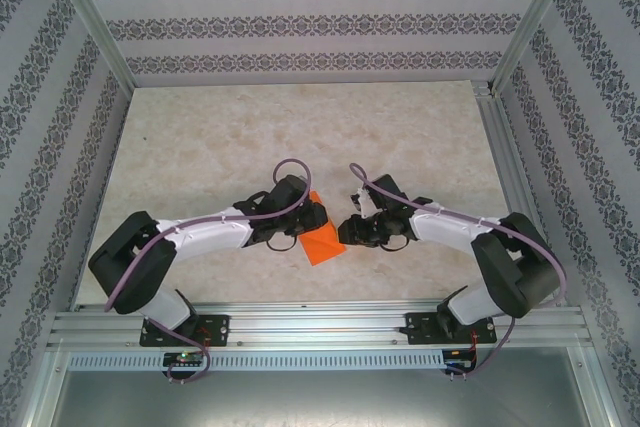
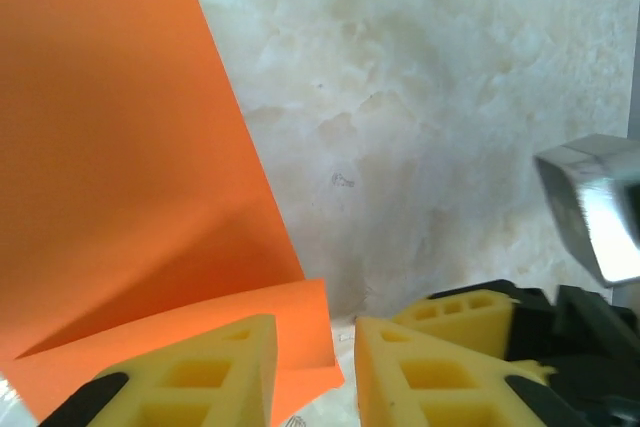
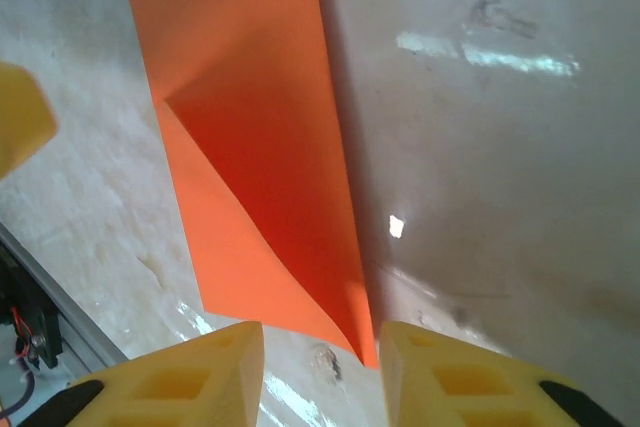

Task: Fold a paper plane with a square sheet of paper (pick it up from the middle)
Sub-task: Fold the triangle a second time at the center of the table.

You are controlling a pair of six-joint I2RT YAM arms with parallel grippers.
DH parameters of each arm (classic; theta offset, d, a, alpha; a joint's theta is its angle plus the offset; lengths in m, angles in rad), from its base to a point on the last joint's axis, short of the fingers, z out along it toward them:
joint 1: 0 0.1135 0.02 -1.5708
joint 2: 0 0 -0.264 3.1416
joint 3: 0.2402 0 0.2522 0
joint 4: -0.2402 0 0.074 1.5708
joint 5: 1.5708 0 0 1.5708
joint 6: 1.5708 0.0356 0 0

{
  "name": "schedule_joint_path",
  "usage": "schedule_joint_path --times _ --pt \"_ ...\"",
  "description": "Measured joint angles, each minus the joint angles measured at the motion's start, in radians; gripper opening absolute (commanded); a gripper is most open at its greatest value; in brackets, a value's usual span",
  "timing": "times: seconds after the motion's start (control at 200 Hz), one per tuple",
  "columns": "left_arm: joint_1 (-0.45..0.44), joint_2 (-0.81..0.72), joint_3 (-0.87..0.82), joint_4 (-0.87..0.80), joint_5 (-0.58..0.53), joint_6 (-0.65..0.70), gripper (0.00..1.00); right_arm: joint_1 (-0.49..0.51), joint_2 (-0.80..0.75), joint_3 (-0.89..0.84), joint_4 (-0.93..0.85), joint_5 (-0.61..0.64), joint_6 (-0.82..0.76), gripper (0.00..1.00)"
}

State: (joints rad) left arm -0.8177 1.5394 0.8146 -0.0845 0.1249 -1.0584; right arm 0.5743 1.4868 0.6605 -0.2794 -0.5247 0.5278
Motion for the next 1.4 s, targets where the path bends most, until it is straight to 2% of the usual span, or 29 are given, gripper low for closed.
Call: schedule_joint_path --times 0.205,0.404,0.704,0.989,1.173,1.398 --pt "0.017 -0.011 -0.031 -0.042 -0.026 -0.002 0.29 0.028 0.09 0.051 0.023 0.002 -0.007 0.47" --pt "0.019 0.006 -0.041 -0.056 -0.02 -0.002 0.27 0.028 0.119 0.066 0.016 0.015 -0.029 0.46" --pt "0.019 0.097 -0.04 -0.056 0.005 -0.017 0.24 0.028 0.121 0.066 0.02 0.0 -0.032 0.48" --pt "0.019 0.109 -0.038 -0.063 -0.003 -0.029 0.22 0.033 0.121 0.066 0.021 0.001 -0.034 0.46" --pt "0.019 0.115 -0.034 -0.064 -0.003 -0.032 0.22 0.047 0.095 0.066 0.011 0.009 -0.033 0.52" --pt "0.019 0.124 -0.023 -0.068 -0.003 -0.032 0.22 0.054 0.049 0.066 -0.017 0.069 -0.033 0.55"
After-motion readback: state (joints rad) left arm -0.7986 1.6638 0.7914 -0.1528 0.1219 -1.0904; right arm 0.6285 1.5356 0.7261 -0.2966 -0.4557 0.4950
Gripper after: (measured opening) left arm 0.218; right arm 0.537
